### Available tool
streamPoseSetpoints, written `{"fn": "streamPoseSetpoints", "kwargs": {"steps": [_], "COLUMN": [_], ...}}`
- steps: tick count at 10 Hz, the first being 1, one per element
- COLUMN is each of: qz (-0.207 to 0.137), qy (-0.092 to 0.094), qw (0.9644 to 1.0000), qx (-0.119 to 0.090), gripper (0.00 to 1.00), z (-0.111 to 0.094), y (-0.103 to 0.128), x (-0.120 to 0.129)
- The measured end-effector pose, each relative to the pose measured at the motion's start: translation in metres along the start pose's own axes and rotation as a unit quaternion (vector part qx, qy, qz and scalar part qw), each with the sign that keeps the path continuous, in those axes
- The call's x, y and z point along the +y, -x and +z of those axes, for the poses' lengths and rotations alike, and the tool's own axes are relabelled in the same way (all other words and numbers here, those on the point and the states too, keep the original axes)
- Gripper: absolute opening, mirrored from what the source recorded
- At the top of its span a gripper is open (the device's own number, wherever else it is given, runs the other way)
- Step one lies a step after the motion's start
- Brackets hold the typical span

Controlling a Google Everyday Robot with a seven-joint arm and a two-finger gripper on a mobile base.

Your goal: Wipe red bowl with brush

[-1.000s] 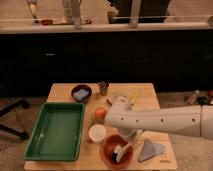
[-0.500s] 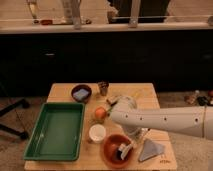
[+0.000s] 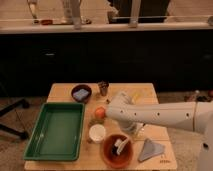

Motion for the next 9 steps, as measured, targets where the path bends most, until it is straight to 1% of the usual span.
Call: {"fn": "streamPoseSetpoints", "kwargs": {"steps": [3, 6, 7, 9], "qz": [-0.024, -0.047, -0.050, -0.055], "qy": [-0.016, -0.031, -0.032, -0.029], "qw": [0.9996, 0.9984, 0.9982, 0.9980], "qx": [0.002, 0.007, 0.009, 0.010], "gripper": [0.02, 0.02, 0.02, 0.02], "z": [-0.013, -0.023, -0.024, -0.020], "y": [0.019, 0.034, 0.036, 0.038], "x": [-0.014, -0.011, -0.010, -0.001]}}
